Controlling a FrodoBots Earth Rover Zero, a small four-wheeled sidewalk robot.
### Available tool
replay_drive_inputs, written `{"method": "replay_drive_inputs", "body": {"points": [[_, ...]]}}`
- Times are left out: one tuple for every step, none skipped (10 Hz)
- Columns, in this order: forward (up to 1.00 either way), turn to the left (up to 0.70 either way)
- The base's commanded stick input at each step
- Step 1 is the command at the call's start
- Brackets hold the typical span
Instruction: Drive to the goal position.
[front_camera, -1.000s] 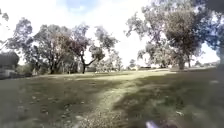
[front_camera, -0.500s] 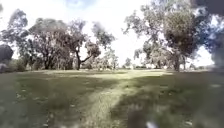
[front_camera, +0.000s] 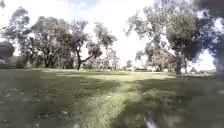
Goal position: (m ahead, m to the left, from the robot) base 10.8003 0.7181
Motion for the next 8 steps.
{"method": "replay_drive_inputs", "body": {"points": [[0.70, 0.00], [0.70, 0.00], [0.70, 0.00], [0.70, 0.00], [0.70, 0.00], [0.70, 0.00], [0.70, 0.00], [0.70, 0.00]]}}
